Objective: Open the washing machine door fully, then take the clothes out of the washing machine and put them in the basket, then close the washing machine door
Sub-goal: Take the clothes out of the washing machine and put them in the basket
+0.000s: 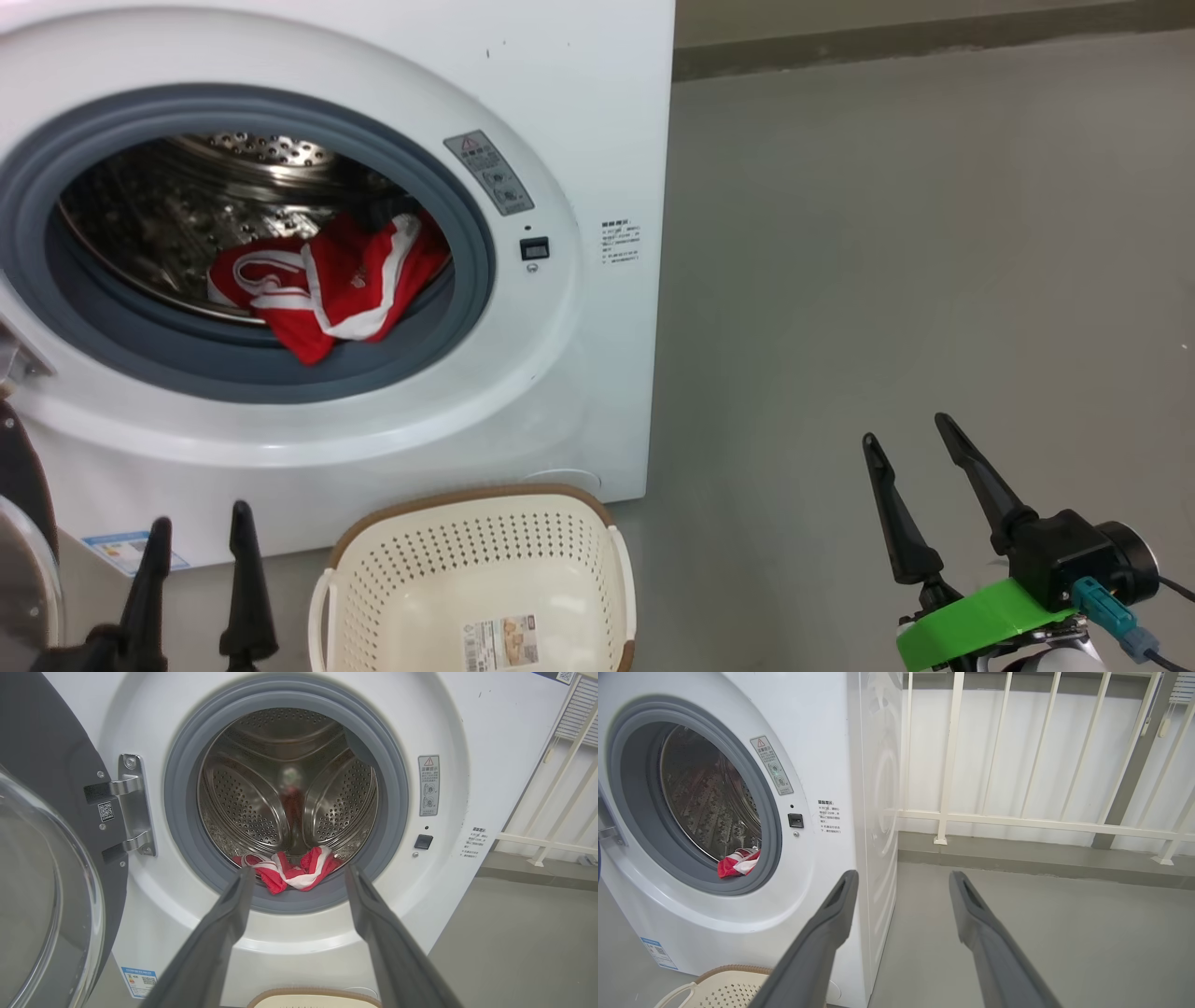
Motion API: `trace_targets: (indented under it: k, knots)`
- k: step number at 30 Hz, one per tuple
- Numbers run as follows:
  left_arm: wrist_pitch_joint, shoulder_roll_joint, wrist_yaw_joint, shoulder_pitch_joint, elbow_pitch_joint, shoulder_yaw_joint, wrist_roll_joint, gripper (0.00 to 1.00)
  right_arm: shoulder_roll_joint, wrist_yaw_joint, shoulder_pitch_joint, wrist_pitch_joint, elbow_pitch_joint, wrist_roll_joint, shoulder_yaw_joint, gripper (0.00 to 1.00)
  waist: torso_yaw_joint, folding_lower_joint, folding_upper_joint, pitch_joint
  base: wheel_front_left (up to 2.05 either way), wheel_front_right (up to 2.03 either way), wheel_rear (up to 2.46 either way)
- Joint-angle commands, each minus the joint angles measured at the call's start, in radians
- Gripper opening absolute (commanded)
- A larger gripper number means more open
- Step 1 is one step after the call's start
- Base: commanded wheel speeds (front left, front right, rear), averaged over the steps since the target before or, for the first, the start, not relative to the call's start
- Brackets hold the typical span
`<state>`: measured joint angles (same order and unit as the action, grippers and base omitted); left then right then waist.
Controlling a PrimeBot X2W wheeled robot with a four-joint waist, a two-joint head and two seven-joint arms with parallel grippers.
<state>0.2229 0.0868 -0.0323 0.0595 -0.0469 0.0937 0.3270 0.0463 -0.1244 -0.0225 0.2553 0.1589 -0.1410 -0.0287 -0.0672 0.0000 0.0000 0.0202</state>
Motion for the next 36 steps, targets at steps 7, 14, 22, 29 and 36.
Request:
trace_targets:
  k: [7,14,22,29,36]
  knots:
    - [0.011,0.011,-0.016,-0.132,-0.013,0.019,-0.002,1.00,0.004,-0.006,-0.067,0.006,-0.040,-0.003,-0.026,1.00,0.013,0.0000,0.0000,0.071,0.00,0.00,0.00]
    - [0.010,0.013,-0.008,-0.247,-0.043,0.016,0.027,1.00,0.004,-0.006,-0.105,0.006,-0.071,0.008,-0.031,1.00,0.030,0.0000,0.0000,0.156,0.00,0.00,0.00]
    - [0.002,0.043,-0.011,-0.429,-0.102,-0.021,-0.009,1.00,0.004,-0.006,-0.170,0.006,-0.106,0.041,-0.045,1.00,0.048,0.0000,0.0000,0.288,0.00,0.00,0.00]
    - [0.004,0.062,-0.008,-0.583,-0.196,-0.029,-0.012,1.00,0.004,-0.006,-0.211,0.006,-0.135,0.061,-0.045,1.00,0.053,0.0000,0.0000,0.368,0.00,0.00,0.00]
    - [0.014,0.089,0.006,-0.760,-0.367,-0.035,-0.014,1.00,0.004,-0.006,-0.242,0.006,-0.150,0.078,-0.054,1.00,0.045,0.0000,0.0000,0.438,0.00,0.00,0.00]
